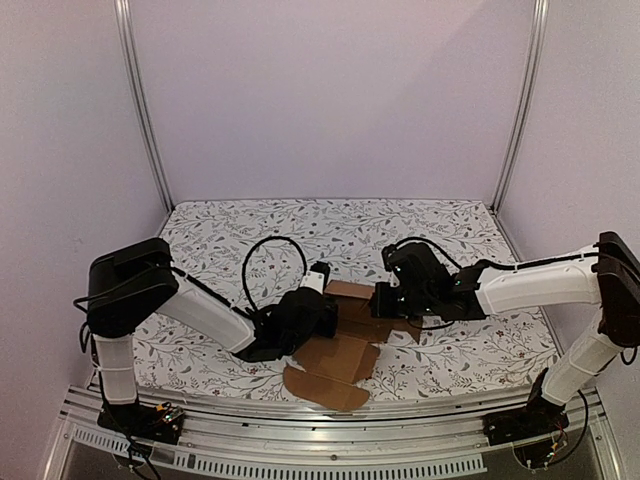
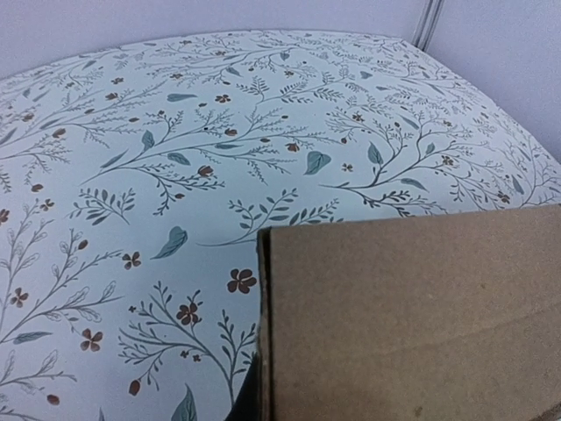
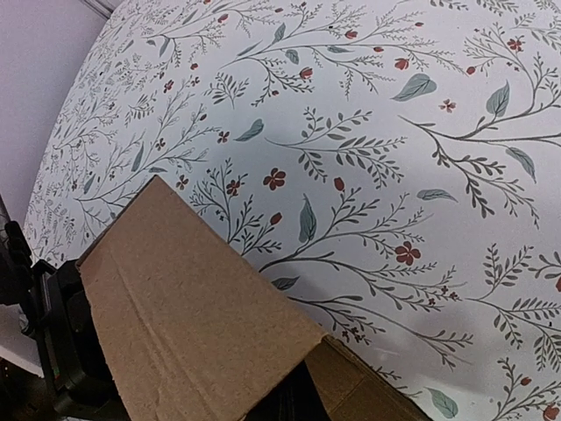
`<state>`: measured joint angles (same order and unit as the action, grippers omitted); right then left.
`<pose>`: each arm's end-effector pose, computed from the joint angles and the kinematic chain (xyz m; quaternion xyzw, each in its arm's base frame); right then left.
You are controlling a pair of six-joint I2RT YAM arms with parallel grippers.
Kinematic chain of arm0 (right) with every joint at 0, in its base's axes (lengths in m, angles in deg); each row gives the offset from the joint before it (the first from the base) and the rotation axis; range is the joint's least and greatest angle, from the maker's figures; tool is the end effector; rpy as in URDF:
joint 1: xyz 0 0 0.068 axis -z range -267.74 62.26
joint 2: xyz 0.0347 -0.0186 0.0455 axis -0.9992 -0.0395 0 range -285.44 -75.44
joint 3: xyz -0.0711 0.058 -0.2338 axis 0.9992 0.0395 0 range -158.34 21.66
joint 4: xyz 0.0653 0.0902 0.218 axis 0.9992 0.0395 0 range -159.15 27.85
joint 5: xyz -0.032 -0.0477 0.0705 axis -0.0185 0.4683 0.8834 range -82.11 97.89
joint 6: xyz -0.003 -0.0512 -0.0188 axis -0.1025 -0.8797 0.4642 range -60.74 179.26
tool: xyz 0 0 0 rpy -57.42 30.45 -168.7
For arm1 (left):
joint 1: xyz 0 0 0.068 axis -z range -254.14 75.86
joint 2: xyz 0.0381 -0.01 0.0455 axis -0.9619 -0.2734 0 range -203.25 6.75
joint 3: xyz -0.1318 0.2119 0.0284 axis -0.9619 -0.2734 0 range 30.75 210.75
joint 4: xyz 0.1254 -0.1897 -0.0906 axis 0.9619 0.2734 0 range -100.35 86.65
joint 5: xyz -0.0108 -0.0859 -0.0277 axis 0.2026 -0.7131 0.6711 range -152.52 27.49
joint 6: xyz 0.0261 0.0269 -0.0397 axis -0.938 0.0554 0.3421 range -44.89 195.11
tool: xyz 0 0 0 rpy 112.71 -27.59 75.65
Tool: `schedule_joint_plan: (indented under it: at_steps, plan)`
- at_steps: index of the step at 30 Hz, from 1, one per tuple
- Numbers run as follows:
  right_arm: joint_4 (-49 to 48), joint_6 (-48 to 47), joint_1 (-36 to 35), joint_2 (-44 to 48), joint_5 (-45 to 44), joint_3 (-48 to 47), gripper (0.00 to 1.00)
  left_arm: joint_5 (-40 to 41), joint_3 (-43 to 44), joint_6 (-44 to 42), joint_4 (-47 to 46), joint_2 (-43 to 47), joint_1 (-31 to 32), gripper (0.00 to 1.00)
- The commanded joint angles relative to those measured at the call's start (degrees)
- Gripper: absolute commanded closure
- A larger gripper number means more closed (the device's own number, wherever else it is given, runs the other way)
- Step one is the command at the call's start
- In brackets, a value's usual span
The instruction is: Fold the paper box
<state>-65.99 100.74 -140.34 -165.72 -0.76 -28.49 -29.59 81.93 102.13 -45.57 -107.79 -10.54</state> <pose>0.1948 0.2460 0.1789 -0.0590 0.9140 0.2421 0.3200 0.1815 -0.3209 0.1077 0.1198 0.8268 -0.1795 0.5195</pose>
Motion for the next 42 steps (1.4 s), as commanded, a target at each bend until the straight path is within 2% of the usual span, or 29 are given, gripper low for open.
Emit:
schedule_joint_plan:
  at_steps: [1, 7, 10, 21, 33, 39, 42]
  plan:
    - [-4.39, 1.07, 0.09, 0.71, 0.05, 0.66, 1.0, -3.93, 1.33, 3.34, 3.82, 2.2, 0.94, 1.0]
    - [-3.17, -0.33, 0.11, 4.86, 0.74, 0.83, 1.0, -5.31, 1.58, 6.81, 5.14, 2.55, -0.55, 1.0]
    - [0.37, -1.48, 0.12, 6.37, 1.17, 0.7, 1.0, -5.86, 1.39, 8.6, 4.93, 2.58, -1.91, 1.0]
    - [10.24, -5.02, 0.09, 20.65, 1.89, 2.77, 0.99, -5.95, -0.21, 9.85, 3.73, 5.64, -5.32, 1.0]
    - [21.75, -6.0, 0.04, 40.37, -3.77, 6.89, 0.78, -8.54, -4.68, 14.17, 1.47, 11.84, -9.02, 1.0]
    - [16.65, -0.58, 0.12, 44.06, -5.77, 13.72, 0.62, -12.52, -6.4, 19.05, -1.9, 13.37, -10.06, 1.0]
    - [11.44, 2.11, 0.07, 43.71, -4.94, 16.62, 0.59, -13.83, -7.18, 20.66, -3.23, 14.13, -10.11, 1.0]
